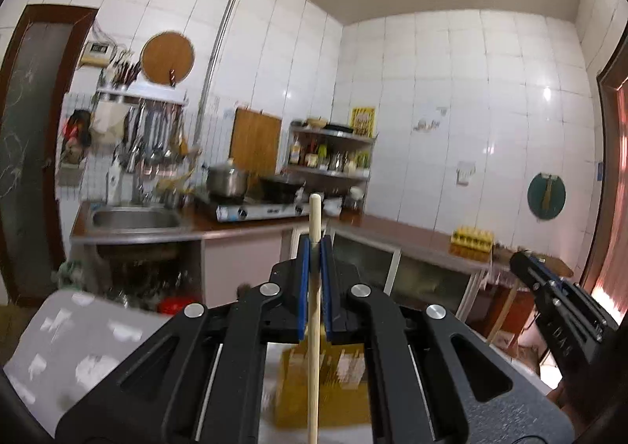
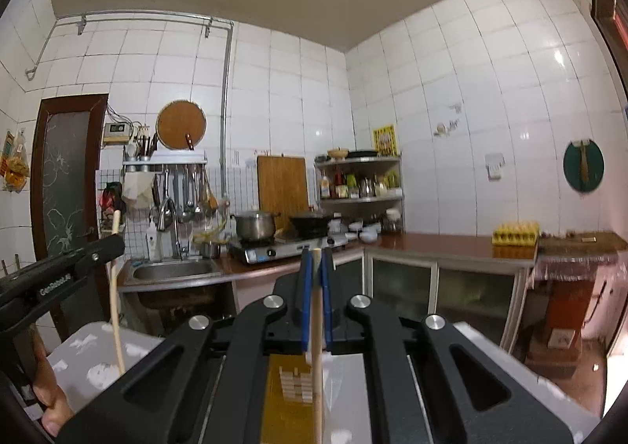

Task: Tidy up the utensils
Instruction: 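Lift the chopstick with the left tool and carry it over the yellow holder, then open the left tool to drop the chopstick into the yellow holder, then lower the left tool to another wooden chopstick and close on it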

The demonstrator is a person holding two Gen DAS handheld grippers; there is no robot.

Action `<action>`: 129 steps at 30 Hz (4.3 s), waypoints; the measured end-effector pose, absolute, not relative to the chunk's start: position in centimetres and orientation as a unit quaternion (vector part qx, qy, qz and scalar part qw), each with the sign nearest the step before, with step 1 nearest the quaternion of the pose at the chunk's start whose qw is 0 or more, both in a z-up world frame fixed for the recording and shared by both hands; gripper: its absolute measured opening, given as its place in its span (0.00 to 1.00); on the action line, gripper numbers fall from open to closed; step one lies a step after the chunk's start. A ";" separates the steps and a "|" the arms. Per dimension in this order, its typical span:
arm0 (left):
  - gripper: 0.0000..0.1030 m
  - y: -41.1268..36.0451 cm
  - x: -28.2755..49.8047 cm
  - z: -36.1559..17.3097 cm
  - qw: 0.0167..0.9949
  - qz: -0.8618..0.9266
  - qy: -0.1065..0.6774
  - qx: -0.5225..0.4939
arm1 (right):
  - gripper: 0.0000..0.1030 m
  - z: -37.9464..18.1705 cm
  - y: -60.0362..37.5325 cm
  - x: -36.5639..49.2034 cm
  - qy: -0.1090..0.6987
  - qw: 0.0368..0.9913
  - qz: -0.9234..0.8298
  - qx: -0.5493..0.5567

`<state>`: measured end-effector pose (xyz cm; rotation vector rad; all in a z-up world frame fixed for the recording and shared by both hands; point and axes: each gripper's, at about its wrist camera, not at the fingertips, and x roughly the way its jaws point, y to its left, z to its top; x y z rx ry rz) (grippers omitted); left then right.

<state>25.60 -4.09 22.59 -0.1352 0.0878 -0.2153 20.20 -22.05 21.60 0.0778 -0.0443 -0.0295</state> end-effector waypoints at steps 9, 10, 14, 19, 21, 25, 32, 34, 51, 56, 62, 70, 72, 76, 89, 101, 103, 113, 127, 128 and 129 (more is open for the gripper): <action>0.04 -7.7 32.0 24.7 0.994 -0.105 -0.006 -0.029 | 0.05 24.5 -21.5 26.6 -0.045 0.998 -0.016 0.051; 0.04 -7.9 33.2 24.3 0.994 -0.104 0.000 -0.029 | 0.05 24.3 -21.4 27.3 -0.044 0.998 -0.017 0.051; 0.04 -8.5 37.4 21.4 0.994 -0.098 0.032 -0.027 | 0.05 22.4 -21.8 30.0 -0.025 0.998 -0.018 0.055; 0.04 -8.4 40.6 17.0 0.992 -0.095 0.073 -0.027 | 0.05 19.1 -22.1 33.3 0.010 0.998 -0.015 0.063; 0.04 -8.1 41.5 15.3 0.992 -0.088 0.091 -0.022 | 0.05 17.5 -22.3 34.3 0.028 0.998 -0.014 0.063; 0.04 -7.5 42.5 12.7 0.988 -0.083 0.125 -0.023 | 0.05 14.9 -22.3 35.4 0.059 0.996 -0.014 0.059; 0.16 -6.0 41.0 11.9 0.986 -0.071 0.148 -0.017 | 0.08 13.3 -23.1 35.2 0.108 0.993 -0.012 0.056; 0.37 -4.8 39.3 13.3 0.987 -0.065 0.141 -0.031 | 0.44 14.2 -24.3 33.8 0.110 0.991 -0.021 0.068; 0.95 0.0 22.6 17.3 0.991 -0.010 0.133 0.010 | 0.93 15.1 -26.1 18.8 0.144 0.986 -0.077 0.014; 0.95 1.5 20.6 13.6 0.981 -0.005 0.189 -0.034 | 0.94 12.4 -26.2 17.0 0.179 0.979 -0.089 0.027; 0.95 1.1 20.4 8.7 0.967 -0.003 0.254 -0.006 | 0.94 7.2 -26.7 16.1 0.227 0.966 -0.113 0.047; 0.95 -0.3 20.3 3.7 0.951 -0.007 0.310 0.008 | 0.94 1.8 -26.4 16.1 0.299 0.946 -0.114 0.058; 0.95 -0.4 20.5 2.6 0.947 -0.005 0.321 0.013 | 0.94 0.9 -26.4 16.2 0.311 0.941 -0.115 0.065; 0.95 -0.5 21.2 0.0 0.934 -0.006 0.358 0.009 | 0.87 -1.2 -26.5 16.7 0.345 0.927 -0.125 0.075; 0.95 -1.3 22.7 -3.7 0.899 -0.008 0.438 0.000 | 0.59 -3.6 -26.0 18.4 0.416 0.897 -0.132 0.073; 0.83 -2.5 23.0 -4.1 0.886 -0.001 0.464 -0.001 | 0.29 -3.4 -25.0 18.8 0.416 0.895 -0.136 0.080; 0.83 -2.8 23.1 -4.2 0.886 0.003 0.463 0.003 | 0.21 -3.4 -24.7 18.8 0.415 0.897 -0.131 0.074; 0.51 -4.2 24.3 -3.7 0.882 0.000 0.472 0.006 | 0.19 -3.3 -25.1 18.9 0.417 0.897 -0.125 0.079; 0.10 -6.0 25.1 -3.5 0.879 -0.020 0.475 0.034 | 0.07 -3.3 -24.8 19.3 0.413 0.897 -0.137 0.079; 0.10 -5.9 25.1 -3.5 0.879 -0.020 0.475 0.033 | 0.07 -3.3 -24.9 19.3 0.413 0.897 -0.136 0.080; 0.10 -5.9 25.1 -3.5 0.880 -0.021 0.474 0.032 | 0.07 -3.3 -24.9 19.3 0.413 0.897 -0.136 0.082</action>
